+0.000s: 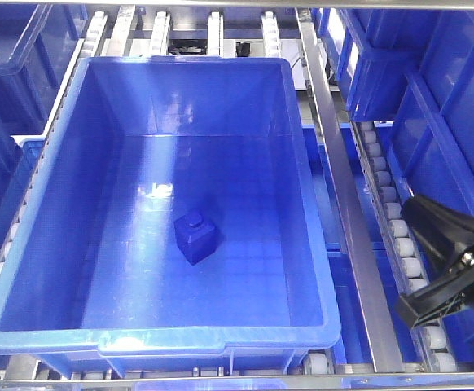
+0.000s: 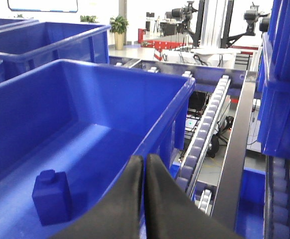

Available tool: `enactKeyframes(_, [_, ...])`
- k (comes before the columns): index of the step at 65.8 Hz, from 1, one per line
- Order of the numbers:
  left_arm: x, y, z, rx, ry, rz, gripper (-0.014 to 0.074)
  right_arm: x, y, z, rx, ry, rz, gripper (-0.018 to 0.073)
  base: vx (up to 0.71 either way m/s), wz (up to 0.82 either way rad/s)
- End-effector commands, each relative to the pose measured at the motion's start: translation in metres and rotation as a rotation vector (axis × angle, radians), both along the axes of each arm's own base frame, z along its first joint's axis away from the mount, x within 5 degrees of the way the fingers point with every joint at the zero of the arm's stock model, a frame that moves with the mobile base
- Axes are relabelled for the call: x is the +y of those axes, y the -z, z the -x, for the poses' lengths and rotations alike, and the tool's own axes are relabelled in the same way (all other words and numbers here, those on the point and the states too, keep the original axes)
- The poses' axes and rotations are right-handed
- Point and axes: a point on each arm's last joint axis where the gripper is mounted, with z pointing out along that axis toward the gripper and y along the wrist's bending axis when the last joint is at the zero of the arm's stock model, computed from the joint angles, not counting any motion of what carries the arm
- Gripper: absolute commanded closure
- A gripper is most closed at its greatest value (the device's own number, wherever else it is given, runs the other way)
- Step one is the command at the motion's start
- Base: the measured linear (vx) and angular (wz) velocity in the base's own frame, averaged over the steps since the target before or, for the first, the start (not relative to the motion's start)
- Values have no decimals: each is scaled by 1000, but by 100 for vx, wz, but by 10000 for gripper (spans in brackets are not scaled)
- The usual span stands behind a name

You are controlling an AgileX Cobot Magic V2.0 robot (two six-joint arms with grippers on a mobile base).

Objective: Pour parts from conveyor to right shelf

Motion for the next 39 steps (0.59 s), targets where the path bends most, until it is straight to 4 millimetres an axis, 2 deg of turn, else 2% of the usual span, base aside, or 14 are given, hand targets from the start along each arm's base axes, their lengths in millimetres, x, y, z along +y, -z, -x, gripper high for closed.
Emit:
enactKeyframes(1, [0,-13,-1,-80,-3,17,603,-1,-14,-1,-83,10,-32,564,0,0])
enactKeyframes(27, [0,-13,-1,-80,-3,17,603,-3,-17,2,-105,12,-23,564,0,0])
enactKeyframes(31, [0,-13,-1,-80,-3,17,603,-8,-12,4,-45,41,5,564,0,0])
enactKeyframes(39, [0,-13,-1,-80,-3,17,603,-28,-4,12,113,161,-51,564,0,0])
